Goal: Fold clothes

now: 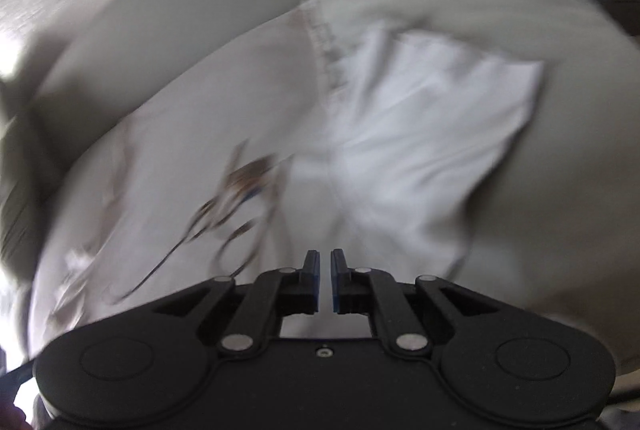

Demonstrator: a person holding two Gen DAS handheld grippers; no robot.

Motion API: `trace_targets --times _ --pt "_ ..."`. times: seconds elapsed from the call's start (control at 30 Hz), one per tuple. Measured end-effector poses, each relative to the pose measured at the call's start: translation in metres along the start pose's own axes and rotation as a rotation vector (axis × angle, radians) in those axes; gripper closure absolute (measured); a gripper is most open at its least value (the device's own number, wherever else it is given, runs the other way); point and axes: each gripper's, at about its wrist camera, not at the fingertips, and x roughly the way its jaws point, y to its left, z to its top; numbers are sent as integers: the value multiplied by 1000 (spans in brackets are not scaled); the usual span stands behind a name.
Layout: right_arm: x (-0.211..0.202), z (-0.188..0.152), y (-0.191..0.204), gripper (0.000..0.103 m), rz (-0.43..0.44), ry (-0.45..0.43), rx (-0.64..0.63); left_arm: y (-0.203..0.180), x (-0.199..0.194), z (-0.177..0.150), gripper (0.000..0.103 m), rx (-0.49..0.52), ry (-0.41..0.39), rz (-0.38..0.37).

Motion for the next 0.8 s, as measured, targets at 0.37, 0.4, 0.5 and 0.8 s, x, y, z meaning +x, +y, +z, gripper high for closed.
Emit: trace_targets --times 0.37,0.4,0.5,0.8 --pt "-3 -73 21 101 -46 213 -191 -21 5 -66 98 120 207 -48" --pt "-9 -74 20 99 -22 189 -182 -18 2 -68 98 102 194 -59" --pt "-33 -63 22 96 53 60 -147 -16 -13 -59 98 90 97 -69" --pt "-65 12 -45 60 124 -282 235 -40 -33 0 84 53 -89 -105"
